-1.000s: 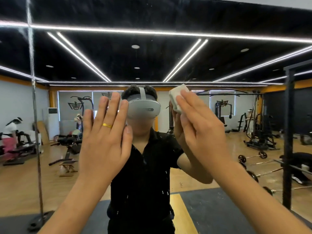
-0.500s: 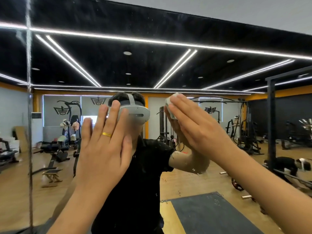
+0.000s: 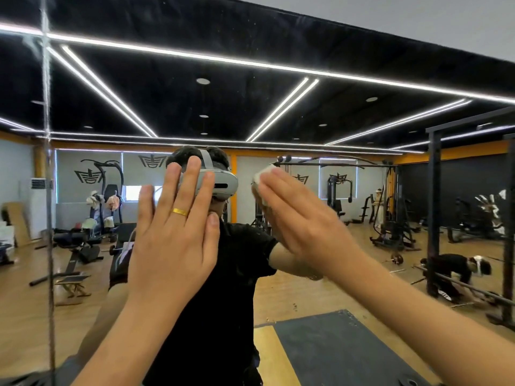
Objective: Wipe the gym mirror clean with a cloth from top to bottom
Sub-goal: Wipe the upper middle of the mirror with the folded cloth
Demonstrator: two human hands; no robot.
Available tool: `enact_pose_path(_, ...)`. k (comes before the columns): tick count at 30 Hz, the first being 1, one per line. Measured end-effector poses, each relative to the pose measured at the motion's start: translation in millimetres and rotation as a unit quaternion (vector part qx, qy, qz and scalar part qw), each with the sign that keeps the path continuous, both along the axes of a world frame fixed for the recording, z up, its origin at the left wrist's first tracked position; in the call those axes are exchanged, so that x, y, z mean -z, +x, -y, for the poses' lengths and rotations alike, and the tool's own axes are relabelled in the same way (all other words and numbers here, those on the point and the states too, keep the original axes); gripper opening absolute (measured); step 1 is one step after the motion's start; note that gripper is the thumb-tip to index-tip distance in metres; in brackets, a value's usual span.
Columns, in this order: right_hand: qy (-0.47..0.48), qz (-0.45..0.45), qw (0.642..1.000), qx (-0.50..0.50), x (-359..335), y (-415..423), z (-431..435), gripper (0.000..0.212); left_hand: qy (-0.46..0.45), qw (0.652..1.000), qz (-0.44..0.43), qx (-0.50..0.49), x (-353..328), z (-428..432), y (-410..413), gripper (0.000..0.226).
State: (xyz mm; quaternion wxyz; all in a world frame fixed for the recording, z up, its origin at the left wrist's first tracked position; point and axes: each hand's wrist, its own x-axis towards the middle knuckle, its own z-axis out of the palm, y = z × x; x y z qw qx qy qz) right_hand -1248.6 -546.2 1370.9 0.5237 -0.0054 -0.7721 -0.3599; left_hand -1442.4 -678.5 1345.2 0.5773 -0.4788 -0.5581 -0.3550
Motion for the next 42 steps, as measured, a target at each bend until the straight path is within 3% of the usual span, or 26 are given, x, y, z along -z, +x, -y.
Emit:
enact_pose_path(2,0.04,0.022,0.998,0.038,-26,19,-12,0.063,0.001,1.0,0.001,0.0,-1,0,1,0.059)
enact_pose_path(4,0.013,-0.052,0.998,0.041,-60,27,-17,0.042,0.001,1.0,0.003,0.002,-1,0,1,0.059)
enact_pose_path(9,-0.12,-0.235,0.964,-0.038,-68,-3,5,0.042,0.001,1.0,0.005,0.008,0,2,2,0.06)
enact_pose_path(11,-0.129,-0.207,0.967,-0.069,-39,-18,21,0.042,0.002,1.0,0.005,0.008,0,2,3,0.059)
enact_pose_path(15,-0.068,-0.054,0.996,-0.008,29,-18,18,0.062,-0.005,1.0,0.005,0.01,1,2,3,0.059)
enact_pose_path(17,-0.034,-0.022,0.999,0.022,34,-5,7,0.069,-0.004,1.0,0.006,0.01,1,2,2,0.058)
enact_pose_path(21,-0.083,-0.102,0.991,0.025,2,6,1,0.044,-0.003,1.0,0.01,0.015,1,0,2,0.058)
enact_pose_path(26,-0.171,-0.217,0.961,-0.021,-5,-12,12,0.047,-0.002,1.0,0.012,0.009,2,1,1,0.058)
enact_pose_path(33,-0.093,-0.126,0.985,-0.068,58,-29,12,0.053,-0.003,1.0,0.019,0.009,3,1,2,0.059)
enact_pose_path(42,-0.195,-0.16,0.956,-0.147,65,-40,26,0.048,-0.017,0.999,0.033,-0.004,3,4,8,0.06)
